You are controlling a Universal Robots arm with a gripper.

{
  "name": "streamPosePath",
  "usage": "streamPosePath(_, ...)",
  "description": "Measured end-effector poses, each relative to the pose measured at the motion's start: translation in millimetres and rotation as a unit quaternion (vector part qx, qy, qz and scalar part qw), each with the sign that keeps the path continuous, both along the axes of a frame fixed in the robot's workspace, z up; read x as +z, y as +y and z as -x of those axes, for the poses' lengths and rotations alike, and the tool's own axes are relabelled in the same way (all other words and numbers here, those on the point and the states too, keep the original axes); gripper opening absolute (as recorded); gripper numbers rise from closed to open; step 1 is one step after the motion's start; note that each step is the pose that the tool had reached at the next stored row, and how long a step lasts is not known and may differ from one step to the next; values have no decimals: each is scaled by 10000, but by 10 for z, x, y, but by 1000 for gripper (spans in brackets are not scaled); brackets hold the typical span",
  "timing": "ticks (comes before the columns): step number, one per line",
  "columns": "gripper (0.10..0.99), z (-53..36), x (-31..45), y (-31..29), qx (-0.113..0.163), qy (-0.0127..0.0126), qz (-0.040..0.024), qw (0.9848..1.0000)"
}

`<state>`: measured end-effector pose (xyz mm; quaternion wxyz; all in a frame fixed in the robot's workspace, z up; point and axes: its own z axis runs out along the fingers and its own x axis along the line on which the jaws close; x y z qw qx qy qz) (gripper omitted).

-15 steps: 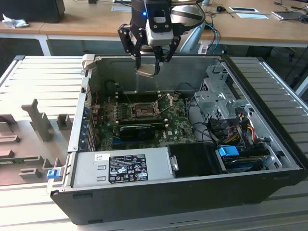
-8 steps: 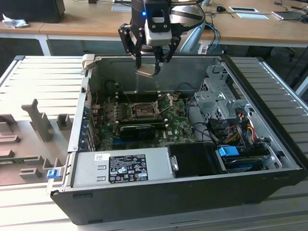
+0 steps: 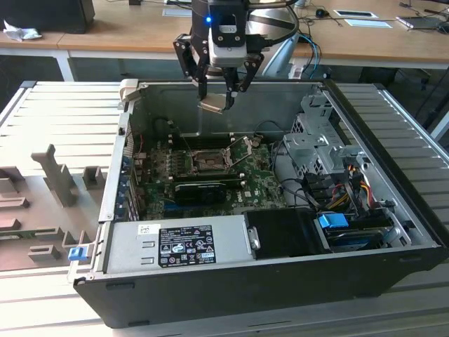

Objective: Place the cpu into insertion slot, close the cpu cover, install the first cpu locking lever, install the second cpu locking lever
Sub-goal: 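Place the cpu into insertion slot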

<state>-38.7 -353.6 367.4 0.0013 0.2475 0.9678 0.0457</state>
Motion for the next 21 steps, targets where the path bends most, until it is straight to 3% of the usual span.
streamPosePath(21,533,0,0,0,-532,0,0,9986)
